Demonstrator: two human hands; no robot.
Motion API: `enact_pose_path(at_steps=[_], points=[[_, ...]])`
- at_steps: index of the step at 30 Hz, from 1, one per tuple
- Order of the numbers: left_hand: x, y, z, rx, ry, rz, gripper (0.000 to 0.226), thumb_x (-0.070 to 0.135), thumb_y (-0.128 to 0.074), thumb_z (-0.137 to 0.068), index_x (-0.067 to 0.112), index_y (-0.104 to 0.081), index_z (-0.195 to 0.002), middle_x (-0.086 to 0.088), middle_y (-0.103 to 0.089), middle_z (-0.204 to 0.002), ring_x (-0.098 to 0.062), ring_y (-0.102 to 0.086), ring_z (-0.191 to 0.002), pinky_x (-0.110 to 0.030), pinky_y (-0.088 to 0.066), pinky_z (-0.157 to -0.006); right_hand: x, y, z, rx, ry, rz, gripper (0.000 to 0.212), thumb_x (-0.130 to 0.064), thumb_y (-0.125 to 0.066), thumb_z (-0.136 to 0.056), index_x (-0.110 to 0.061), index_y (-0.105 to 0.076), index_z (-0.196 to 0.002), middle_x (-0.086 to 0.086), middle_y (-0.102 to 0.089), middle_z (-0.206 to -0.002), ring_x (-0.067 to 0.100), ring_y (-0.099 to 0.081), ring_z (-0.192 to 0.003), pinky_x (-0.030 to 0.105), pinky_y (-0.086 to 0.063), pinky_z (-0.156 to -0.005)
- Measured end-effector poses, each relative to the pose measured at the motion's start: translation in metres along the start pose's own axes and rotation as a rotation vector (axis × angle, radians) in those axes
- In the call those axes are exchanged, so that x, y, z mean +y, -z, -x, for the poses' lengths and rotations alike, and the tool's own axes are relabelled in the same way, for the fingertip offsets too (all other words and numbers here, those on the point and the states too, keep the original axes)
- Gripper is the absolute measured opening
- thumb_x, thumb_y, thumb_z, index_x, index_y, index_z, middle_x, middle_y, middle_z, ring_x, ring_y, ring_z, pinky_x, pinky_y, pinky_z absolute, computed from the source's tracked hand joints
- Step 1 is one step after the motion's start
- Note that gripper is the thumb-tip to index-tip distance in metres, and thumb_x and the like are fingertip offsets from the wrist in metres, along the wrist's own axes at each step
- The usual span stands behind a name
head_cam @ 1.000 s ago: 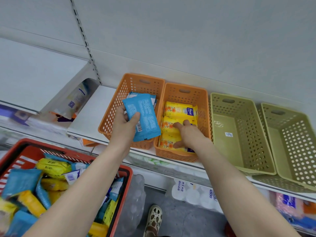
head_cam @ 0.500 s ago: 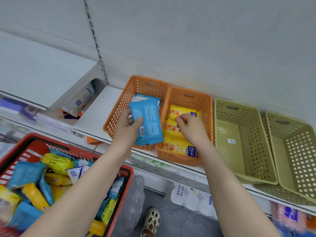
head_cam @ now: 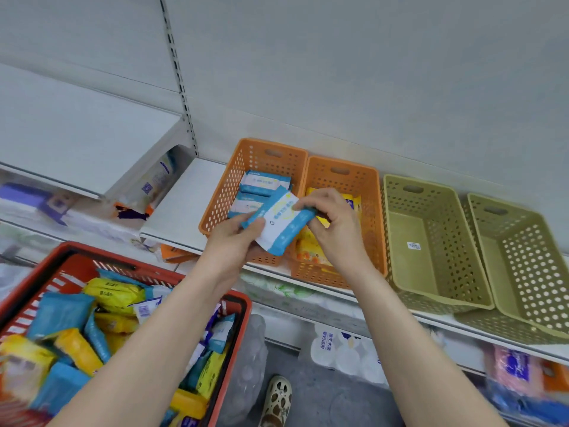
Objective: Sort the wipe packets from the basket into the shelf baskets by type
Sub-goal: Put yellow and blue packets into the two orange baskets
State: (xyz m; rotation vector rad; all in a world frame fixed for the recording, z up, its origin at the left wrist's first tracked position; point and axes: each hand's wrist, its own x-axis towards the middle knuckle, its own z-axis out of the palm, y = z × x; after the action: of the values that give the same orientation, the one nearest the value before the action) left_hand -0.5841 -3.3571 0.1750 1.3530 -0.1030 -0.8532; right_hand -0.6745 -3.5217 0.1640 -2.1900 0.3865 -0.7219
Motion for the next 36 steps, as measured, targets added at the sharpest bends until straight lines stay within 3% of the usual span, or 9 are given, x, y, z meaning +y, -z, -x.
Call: enact_pose_path(at_steps=[4,7,9,15,21,24,27,33,36], points=[[-0.004,0.034,0.004,0.047,-0.052,0.005,0.029,0.004,-0.057,-0.096,0.011,-0.059,-0.124,-0.006,-0.071,-0.109,-0.015,-0.071,-0.093,-0.025,-0.060,-0.076,-0.021,-0.013,0.003,0.127,-0.205,-0.125,0.053,0.018,-0.043,-0.084,-0.018,-0.065,-0.116,0.002,-0.058,-0.118,0.010,-0.058,-0.110,0.012,-0.047,-0.088],[0.000,0.058,0.007,0.025,-0.056,0.005,0.029,0.003,-0.058,-0.096,0.010,-0.058,-0.124,-0.004,-0.071,-0.109,-0.013,-0.072,-0.089,-0.025,-0.061,-0.074,-0.046,-0.025,0.005,0.125,-0.577,-0.357,0.015,-0.019,-0.053,-0.099,-0.019,-0.060,-0.112,0.004,-0.066,-0.097,0.010,-0.067,-0.078,0.034,-0.058,-0.069],[0.001,0.072,0.008,0.005,-0.059,-0.001,0.031,0.003,-0.058,-0.096,0.009,-0.057,-0.126,-0.005,-0.071,-0.111,-0.012,-0.072,-0.089,-0.024,-0.060,-0.073,-0.062,-0.040,0.011,-0.044,-0.748,-0.472,0.027,-0.035,-0.056,-0.097,-0.013,-0.061,-0.112,0.007,-0.071,-0.090,0.013,-0.066,-0.069,0.032,-0.052,-0.055],[0.002,0.099,0.007,-0.095,-0.051,-0.101,0.033,0.001,-0.059,-0.095,0.009,-0.059,-0.126,-0.014,-0.066,-0.124,-0.028,-0.068,-0.108,-0.031,-0.060,-0.081,-0.072,-0.075,0.023,-0.015,-0.763,-0.692,0.029,-0.005,-0.069,-0.087,-0.007,-0.060,-0.116,0.006,-0.075,-0.099,0.020,-0.072,-0.086,0.032,-0.059,-0.065],[0.008,0.113,-0.006,-0.065,-0.163,-0.268,0.035,0.007,-0.068,-0.090,0.018,-0.062,-0.123,-0.008,-0.069,-0.114,-0.027,-0.069,-0.104,-0.044,-0.053,-0.099,-0.060,-0.045,-0.018,0.338,-0.679,-0.604,0.033,0.005,-0.064,-0.088,-0.015,-0.056,-0.114,0.000,-0.069,-0.094,0.009,-0.067,-0.074,0.020,-0.050,-0.053],[0.017,0.119,-0.016,0.024,-0.201,-0.313,0.031,0.008,-0.066,-0.091,0.022,-0.065,-0.119,-0.003,-0.071,-0.109,-0.025,-0.069,-0.104,-0.039,-0.054,-0.093,-0.046,-0.028,-0.049,0.364,-0.603,-0.478,0.048,0.008,-0.066,-0.083,-0.020,-0.048,-0.117,-0.001,-0.066,-0.101,0.014,-0.068,-0.087,0.023,-0.054,-0.056],[0.024,0.118,-0.025,0.068,-0.260,-0.389,0.029,0.009,-0.062,-0.094,0.020,-0.065,-0.120,0.004,-0.071,-0.105,-0.015,-0.068,-0.100,-0.030,-0.055,-0.088,-0.031,-0.042,-0.066,0.256,-0.612,-0.165,0.033,-0.011,-0.070,-0.078,-0.024,-0.056,-0.105,-0.002,-0.068,-0.101,0.022,-0.068,-0.097,0.039,-0.059,-0.072],[0.027,0.102,-0.042,0.087,-0.298,-0.462,0.028,0.008,-0.061,-0.094,0.028,-0.066,-0.113,0.010,-0.070,-0.103,-0.003,-0.066,-0.094,-0.017,-0.054,-0.074,-0.017,-0.101,-0.060,-0.075,-0.600,0.186,0.057,-0.006,-0.059,-0.081,-0.026,-0.041,-0.131,0.004,-0.064,-0.118,0.026,-0.064,-0.100,0.037,-0.055,-0.077],[0.027,0.094,-0.048,0.074,-0.304,-0.464,0.027,0.006,-0.059,-0.095,0.025,-0.066,-0.114,0.007,-0.068,-0.104,-0.003,-0.064,-0.093,-0.010,-0.050,-0.065,-0.009,-0.115,-0.059,-0.320,-0.667,0.428,0.032,-0.013,-0.057,-0.089,-0.021,-0.061,-0.120,0.007,-0.064,-0.118,0.027,-0.061,-0.106,0.029,-0.048,-0.079]])
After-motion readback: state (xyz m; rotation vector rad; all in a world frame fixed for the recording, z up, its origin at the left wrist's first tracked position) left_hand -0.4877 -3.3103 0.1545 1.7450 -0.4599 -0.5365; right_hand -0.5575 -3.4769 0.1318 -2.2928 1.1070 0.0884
